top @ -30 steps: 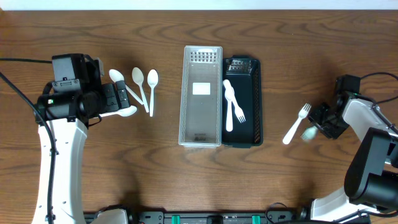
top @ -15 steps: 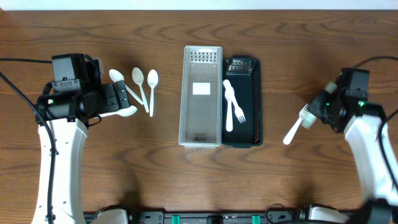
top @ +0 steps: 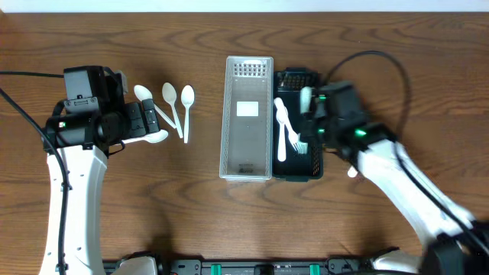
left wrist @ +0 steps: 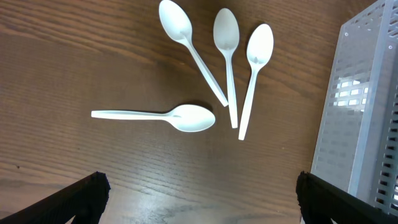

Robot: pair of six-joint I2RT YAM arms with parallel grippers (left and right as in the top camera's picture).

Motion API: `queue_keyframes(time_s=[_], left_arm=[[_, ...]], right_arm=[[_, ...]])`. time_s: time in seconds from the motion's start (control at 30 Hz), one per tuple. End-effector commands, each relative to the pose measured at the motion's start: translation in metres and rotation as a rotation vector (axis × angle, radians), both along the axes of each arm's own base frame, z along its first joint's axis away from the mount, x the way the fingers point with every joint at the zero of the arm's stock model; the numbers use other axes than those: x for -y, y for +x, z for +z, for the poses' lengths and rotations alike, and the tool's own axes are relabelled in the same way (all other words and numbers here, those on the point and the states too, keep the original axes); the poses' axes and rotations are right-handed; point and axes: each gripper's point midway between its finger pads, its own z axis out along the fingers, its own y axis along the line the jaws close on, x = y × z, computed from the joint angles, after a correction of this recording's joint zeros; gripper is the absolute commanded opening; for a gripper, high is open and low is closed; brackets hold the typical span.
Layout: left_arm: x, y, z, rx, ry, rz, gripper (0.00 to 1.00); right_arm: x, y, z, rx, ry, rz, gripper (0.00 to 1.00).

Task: Pack container
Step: 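Grasp the pale-green fork and drop it into the black basket, then grasp the last white fork with the right gripper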

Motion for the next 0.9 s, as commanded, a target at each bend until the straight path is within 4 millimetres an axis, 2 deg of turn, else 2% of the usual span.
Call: queue_keyframes(time_s=[0.0,0.03,0.1,0.17,0.23,0.3,0.37,0.43,0.53,0.6,0.67,0.73,0.8,0.87], left_arm=[[-0.004,0.003,0.004,0.008,0.02,-0.005,0.98],[-0.004,0.003,0.004,0.008,0.02,-0.005,0.98],[-0.004,0.003,0.004,0.008,0.02,-0.005,0.98],[-0.004,0.003,0.004,0.008,0.02,-0.005,0.98],[-0.004,0.003,0.004,0.008,0.02,-0.005,0.98],[-0.004,0.003,0.004,0.008,0.02,-0.005,0.98],[-0.004,0.003,0.004,0.008,0.02,-0.005,0.98],[-0.004,0.003,0.004,0.008,0.02,-0.005,0.98],[-0.004,0.003,0.004,0.008,0.02,-0.005,0.98],[-0.004,0.003,0.004,0.008,0.02,-0.005,0.98],[-0.004,0.003,0.004,0.008,0.02,-0.005,0.98],[-0.004,0.003,0.004,0.008,0.02,-0.005,0.98],[-0.004,0.003,0.004,0.008,0.02,-0.005,0.98],[-0.004,0.003,0.004,0.008,0.02,-0.005,0.98]], right_arm=[[-0.007,0.009,-0.032,-0.017,-0.078,0.057,0.11],[-0.006,0.014,-0.033,-0.016,-0.086,0.057,0.2],[-0.003,0.024,-0.021,-0.013,-0.082,0.042,0.36],[0.003,0.034,0.001,0.005,-0.087,0.023,0.54],[0.02,0.043,0.022,0.009,-0.12,-0.029,0.64],[0.049,0.049,0.036,-0.005,-0.173,-0.127,0.67],[0.084,0.051,0.041,-0.031,-0.219,-0.245,0.69],[0.117,0.049,0.038,-0.073,-0.227,-0.336,0.69],[0.154,0.038,0.03,-0.146,-0.228,-0.438,0.64],[0.17,0.03,0.027,-0.183,-0.238,-0.472,0.63],[0.177,0.022,0.024,-0.214,-0.261,-0.475,0.64],[0.184,0.011,0.018,-0.252,-0.308,-0.487,0.68],[0.186,0.0,0.008,-0.293,-0.333,-0.49,0.73],[0.187,-0.009,-0.006,-0.32,-0.336,-0.496,0.74]])
